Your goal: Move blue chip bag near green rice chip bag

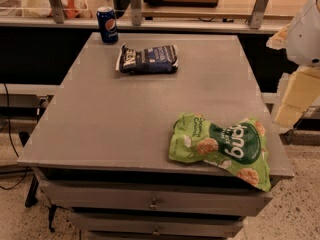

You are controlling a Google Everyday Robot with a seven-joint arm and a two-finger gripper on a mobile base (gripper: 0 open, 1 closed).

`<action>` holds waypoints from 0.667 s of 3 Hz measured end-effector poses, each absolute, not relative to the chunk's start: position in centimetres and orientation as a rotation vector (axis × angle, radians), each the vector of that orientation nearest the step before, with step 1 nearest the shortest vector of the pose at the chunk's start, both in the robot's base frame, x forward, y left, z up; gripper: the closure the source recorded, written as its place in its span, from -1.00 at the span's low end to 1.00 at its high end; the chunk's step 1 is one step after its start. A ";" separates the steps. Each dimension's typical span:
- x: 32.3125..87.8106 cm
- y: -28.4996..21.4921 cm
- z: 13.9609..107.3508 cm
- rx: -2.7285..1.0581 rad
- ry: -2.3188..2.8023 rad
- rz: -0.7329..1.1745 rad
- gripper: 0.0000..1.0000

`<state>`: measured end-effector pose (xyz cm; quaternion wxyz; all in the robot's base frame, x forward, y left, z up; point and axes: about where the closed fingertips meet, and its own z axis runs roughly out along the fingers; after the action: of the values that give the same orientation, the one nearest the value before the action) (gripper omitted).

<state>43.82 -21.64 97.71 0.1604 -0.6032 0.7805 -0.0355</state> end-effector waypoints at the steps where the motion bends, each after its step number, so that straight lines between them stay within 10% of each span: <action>1: 44.6 -21.1 97.7 -1.727 2.208 -0.103 -1.00; 2: 47.2 -19.1 97.1 -1.791 2.143 -0.068 -1.00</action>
Offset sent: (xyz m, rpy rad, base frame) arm 0.0700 0.0519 -0.0198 0.0448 0.0113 0.1709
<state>47.23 -19.08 97.11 0.1730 -0.6314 0.7556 -0.0240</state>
